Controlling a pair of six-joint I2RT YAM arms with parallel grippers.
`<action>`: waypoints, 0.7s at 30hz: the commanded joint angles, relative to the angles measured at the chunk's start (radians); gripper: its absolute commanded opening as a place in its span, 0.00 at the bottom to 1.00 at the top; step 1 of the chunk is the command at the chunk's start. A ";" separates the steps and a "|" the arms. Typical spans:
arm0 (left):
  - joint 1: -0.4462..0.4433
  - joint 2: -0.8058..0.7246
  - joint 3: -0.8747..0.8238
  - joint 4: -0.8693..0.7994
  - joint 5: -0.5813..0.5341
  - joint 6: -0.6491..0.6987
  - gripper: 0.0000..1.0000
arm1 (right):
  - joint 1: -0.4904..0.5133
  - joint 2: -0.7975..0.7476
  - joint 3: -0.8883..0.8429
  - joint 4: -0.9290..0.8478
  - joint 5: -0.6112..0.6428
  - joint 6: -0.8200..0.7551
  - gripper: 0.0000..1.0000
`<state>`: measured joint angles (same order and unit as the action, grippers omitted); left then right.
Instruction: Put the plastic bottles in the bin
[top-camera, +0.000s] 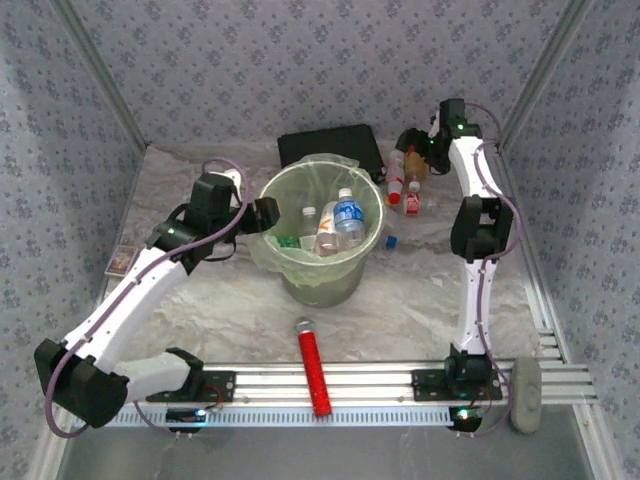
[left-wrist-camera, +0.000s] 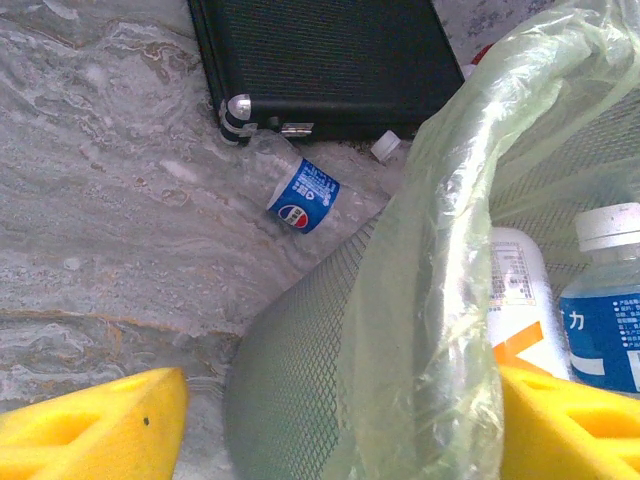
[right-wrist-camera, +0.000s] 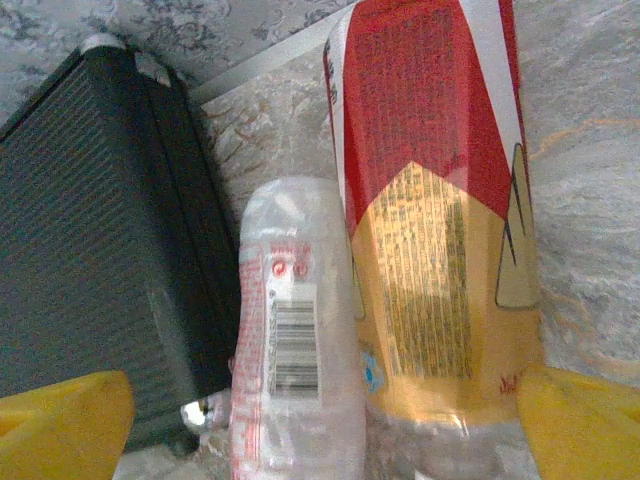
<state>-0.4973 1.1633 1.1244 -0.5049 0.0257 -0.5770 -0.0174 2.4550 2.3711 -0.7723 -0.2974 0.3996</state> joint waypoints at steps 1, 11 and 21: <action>0.006 0.016 0.020 -0.043 -0.021 0.013 0.76 | -0.009 0.071 0.096 0.009 -0.018 0.070 0.99; 0.007 0.008 0.024 -0.052 -0.032 0.020 0.76 | -0.006 0.173 0.187 -0.019 0.097 0.127 0.97; 0.007 0.013 0.034 -0.056 -0.030 0.021 0.76 | -0.006 0.210 0.184 -0.048 0.117 0.130 0.92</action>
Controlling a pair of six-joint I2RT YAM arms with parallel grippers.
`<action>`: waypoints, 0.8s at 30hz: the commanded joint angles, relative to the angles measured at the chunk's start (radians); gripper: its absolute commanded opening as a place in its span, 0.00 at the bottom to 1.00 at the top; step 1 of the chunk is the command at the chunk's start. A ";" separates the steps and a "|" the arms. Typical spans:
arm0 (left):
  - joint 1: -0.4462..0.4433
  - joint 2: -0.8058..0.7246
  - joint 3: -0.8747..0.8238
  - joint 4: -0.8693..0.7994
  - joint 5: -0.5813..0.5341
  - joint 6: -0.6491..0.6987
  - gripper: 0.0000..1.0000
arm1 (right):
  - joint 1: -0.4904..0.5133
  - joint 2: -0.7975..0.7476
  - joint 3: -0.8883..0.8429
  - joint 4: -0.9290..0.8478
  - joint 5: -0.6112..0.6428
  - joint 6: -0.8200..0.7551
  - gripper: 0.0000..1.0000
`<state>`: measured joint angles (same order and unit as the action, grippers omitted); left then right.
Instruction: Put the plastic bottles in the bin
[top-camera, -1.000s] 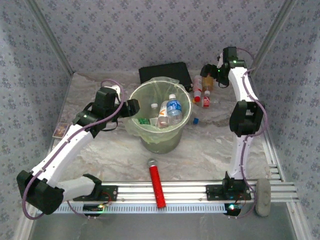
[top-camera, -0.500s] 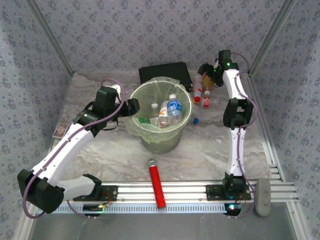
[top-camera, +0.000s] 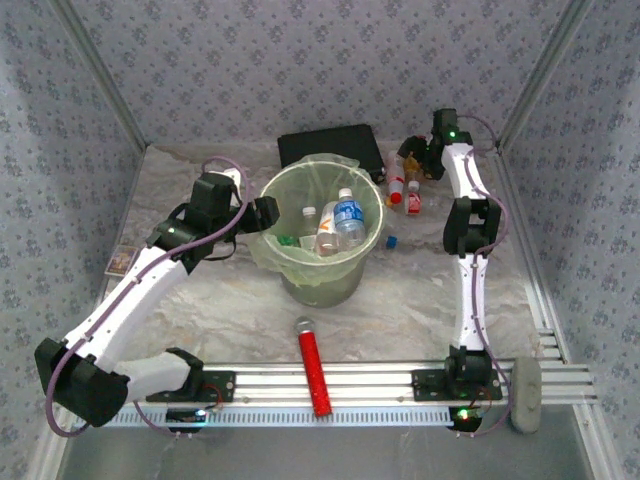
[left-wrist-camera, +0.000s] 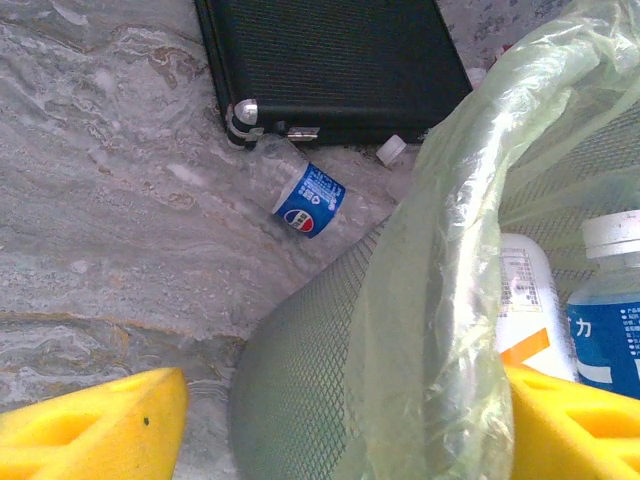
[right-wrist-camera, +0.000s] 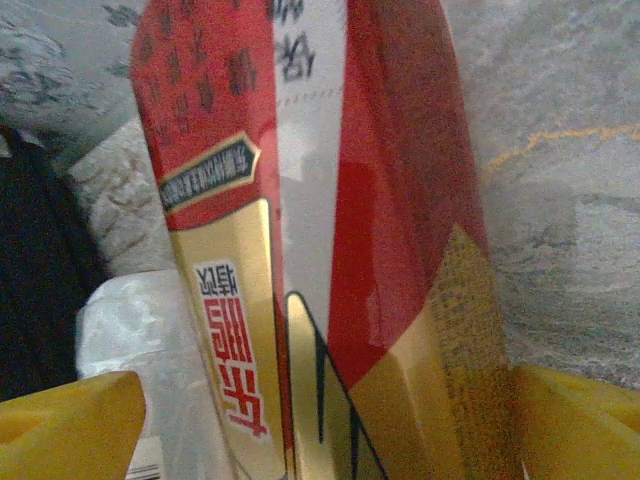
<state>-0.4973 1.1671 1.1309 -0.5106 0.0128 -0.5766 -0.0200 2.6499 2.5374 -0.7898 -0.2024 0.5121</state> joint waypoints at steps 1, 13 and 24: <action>0.007 0.009 0.026 -0.050 -0.017 0.020 0.76 | -0.005 0.013 0.013 -0.031 0.023 0.019 0.90; 0.006 0.004 0.020 -0.049 -0.019 0.019 0.76 | -0.024 -0.059 -0.089 0.009 0.051 0.038 0.63; 0.007 -0.010 0.021 -0.053 -0.025 0.022 0.76 | -0.063 -0.240 -0.156 -0.005 0.031 -0.029 0.59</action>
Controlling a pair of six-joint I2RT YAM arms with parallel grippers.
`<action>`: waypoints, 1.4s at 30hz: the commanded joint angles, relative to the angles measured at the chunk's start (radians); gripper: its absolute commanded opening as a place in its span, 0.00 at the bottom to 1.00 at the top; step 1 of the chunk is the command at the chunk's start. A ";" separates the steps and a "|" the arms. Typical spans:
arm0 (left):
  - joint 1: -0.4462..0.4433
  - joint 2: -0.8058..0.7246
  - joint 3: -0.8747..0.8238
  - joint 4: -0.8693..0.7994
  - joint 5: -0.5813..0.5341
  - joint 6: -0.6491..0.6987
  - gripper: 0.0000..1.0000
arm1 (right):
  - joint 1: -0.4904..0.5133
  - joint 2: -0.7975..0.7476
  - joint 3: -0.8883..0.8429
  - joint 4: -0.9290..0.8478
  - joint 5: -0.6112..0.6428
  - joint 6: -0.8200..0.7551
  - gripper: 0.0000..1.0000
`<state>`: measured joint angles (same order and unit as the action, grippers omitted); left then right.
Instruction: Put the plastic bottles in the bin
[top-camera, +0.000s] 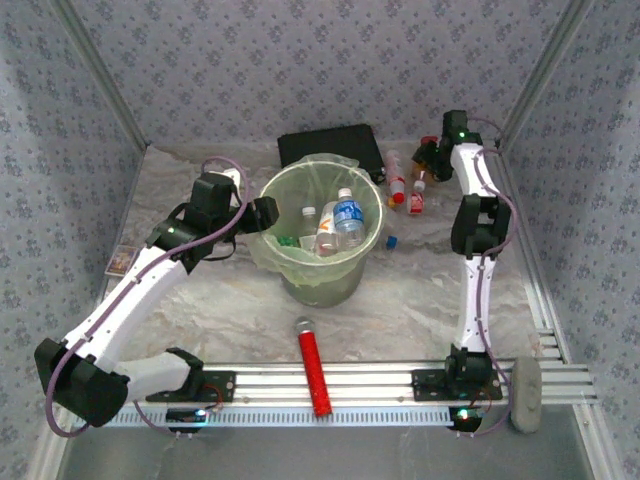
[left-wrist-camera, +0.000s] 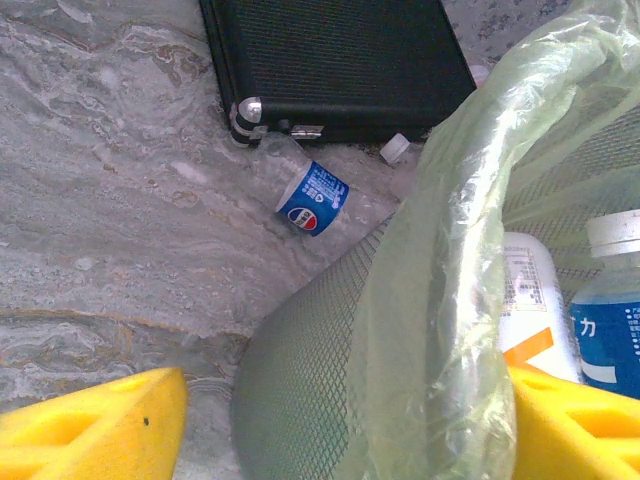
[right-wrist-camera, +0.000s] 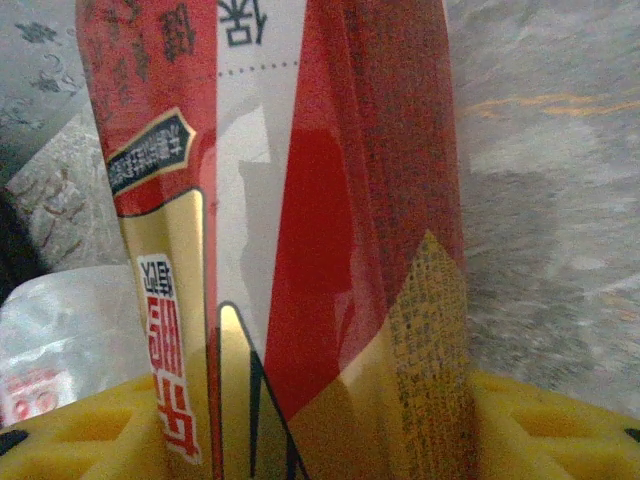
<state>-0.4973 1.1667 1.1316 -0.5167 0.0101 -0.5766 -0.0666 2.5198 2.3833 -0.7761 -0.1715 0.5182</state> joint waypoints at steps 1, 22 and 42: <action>0.006 -0.008 0.022 -0.053 -0.029 0.022 0.76 | -0.021 -0.130 -0.003 -0.024 -0.004 -0.044 0.59; 0.004 -0.016 0.008 -0.037 -0.010 0.026 0.76 | 0.136 -0.574 -0.035 -0.229 -0.229 -0.180 0.57; 0.004 -0.018 0.000 -0.020 0.002 0.020 0.76 | 0.557 -0.757 -0.224 -0.281 -0.472 -0.219 0.57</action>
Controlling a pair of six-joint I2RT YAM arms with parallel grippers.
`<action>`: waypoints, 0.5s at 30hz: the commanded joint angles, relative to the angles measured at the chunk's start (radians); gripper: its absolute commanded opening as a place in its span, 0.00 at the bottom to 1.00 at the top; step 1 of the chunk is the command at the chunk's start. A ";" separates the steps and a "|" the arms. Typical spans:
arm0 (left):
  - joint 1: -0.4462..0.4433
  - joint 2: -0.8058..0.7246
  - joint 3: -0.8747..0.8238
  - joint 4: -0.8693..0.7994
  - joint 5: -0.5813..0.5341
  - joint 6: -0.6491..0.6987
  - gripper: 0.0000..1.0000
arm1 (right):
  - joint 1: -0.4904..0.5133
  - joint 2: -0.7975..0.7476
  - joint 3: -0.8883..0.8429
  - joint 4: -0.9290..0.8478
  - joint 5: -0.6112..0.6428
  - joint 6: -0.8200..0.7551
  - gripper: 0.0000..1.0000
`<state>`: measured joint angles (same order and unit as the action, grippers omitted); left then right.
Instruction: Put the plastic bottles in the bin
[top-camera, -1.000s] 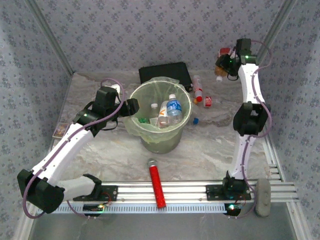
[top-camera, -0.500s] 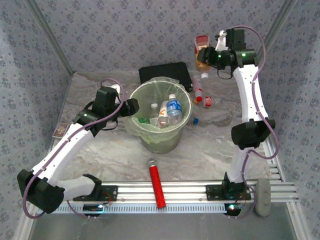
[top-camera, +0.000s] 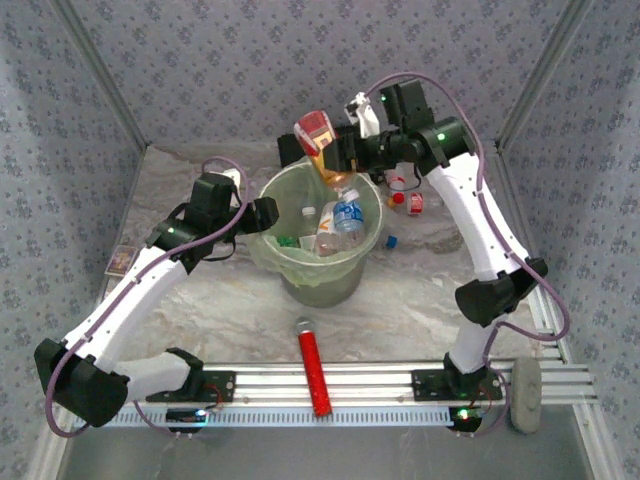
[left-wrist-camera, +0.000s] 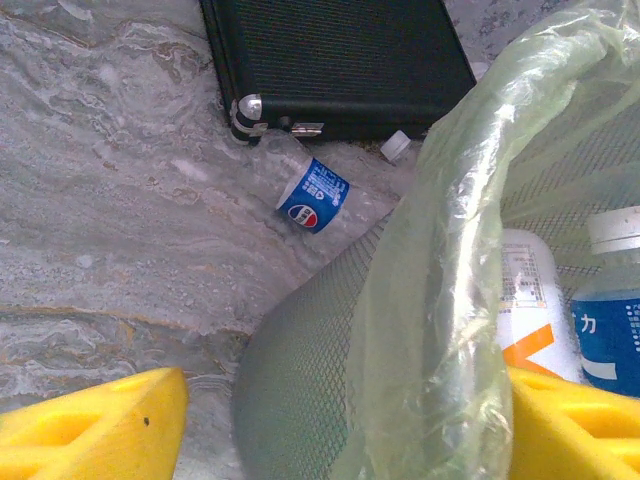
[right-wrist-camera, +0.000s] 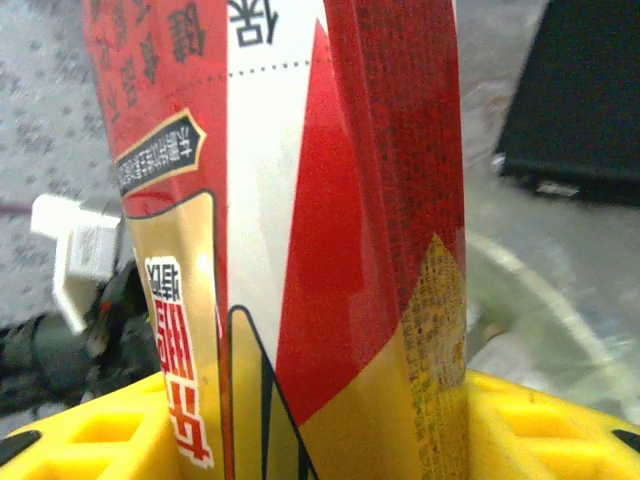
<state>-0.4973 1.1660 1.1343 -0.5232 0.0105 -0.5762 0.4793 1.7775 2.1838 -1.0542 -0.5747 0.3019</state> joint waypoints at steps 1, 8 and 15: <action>0.004 -0.014 -0.001 -0.013 0.006 0.019 0.76 | 0.024 -0.013 -0.027 -0.023 -0.067 -0.008 0.57; 0.004 -0.016 -0.014 0.008 0.002 0.007 0.76 | 0.084 -0.017 -0.140 -0.092 -0.065 -0.017 0.57; 0.005 -0.012 -0.015 0.008 0.003 0.004 0.76 | 0.113 -0.032 -0.257 -0.089 -0.058 -0.021 0.57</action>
<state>-0.4973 1.1652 1.1286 -0.5083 0.0116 -0.5770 0.5838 1.7763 1.9453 -1.1202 -0.6178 0.2977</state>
